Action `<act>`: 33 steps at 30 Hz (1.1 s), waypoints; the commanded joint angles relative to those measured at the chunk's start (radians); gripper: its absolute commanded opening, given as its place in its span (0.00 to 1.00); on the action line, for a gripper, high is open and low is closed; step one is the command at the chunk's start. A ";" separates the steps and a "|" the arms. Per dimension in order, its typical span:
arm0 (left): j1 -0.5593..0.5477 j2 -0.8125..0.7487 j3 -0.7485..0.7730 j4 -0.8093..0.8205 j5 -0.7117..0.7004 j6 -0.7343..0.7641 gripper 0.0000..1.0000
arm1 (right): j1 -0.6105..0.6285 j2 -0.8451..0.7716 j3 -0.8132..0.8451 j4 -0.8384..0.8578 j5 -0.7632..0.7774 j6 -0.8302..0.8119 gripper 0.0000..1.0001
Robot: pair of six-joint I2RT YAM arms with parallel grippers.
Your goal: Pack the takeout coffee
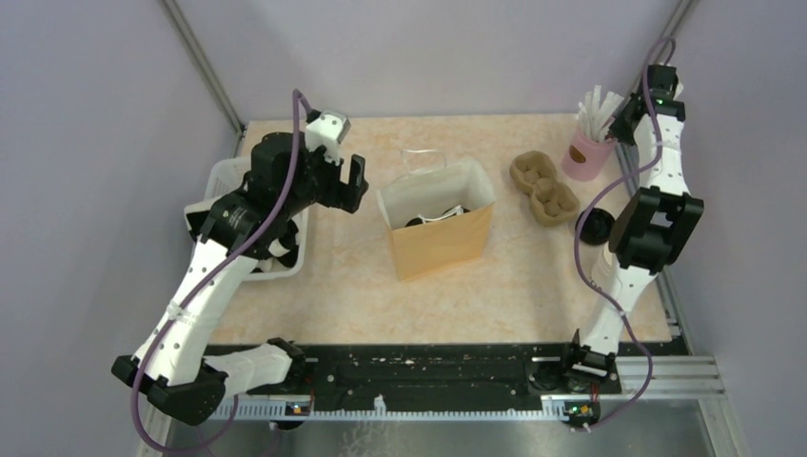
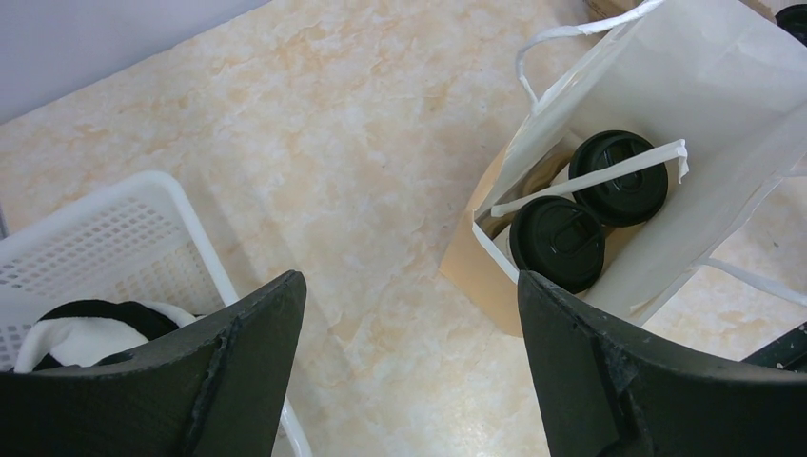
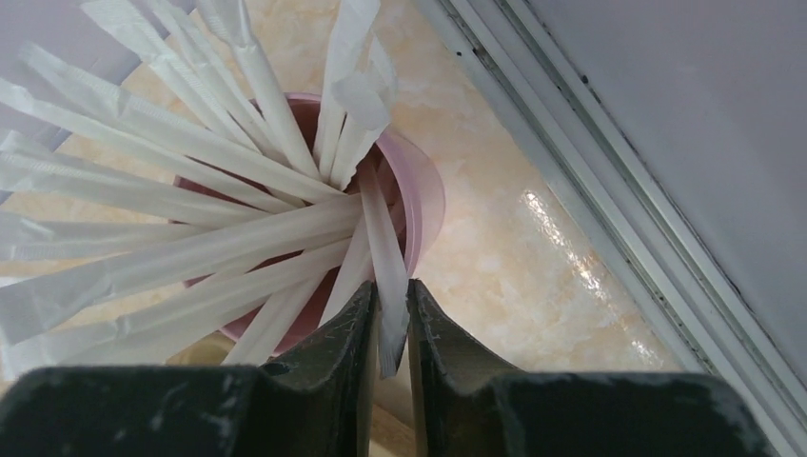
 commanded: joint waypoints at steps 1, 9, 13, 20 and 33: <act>0.004 -0.007 0.049 -0.002 -0.004 0.008 0.88 | -0.002 0.019 0.060 0.028 0.025 -0.008 0.15; 0.004 -0.024 0.061 0.005 0.039 -0.031 0.88 | 0.035 -0.049 0.183 -0.132 0.118 -0.089 0.00; 0.004 -0.026 0.060 0.019 0.086 -0.060 0.88 | 0.049 -0.157 0.155 -0.173 0.126 -0.088 0.00; 0.004 -0.029 0.060 0.039 0.140 -0.115 0.89 | 0.092 -0.367 0.148 -0.286 0.093 -0.085 0.00; 0.009 0.005 0.071 0.038 0.182 -0.403 0.93 | 0.339 -0.827 -0.060 -0.299 -0.676 -0.200 0.00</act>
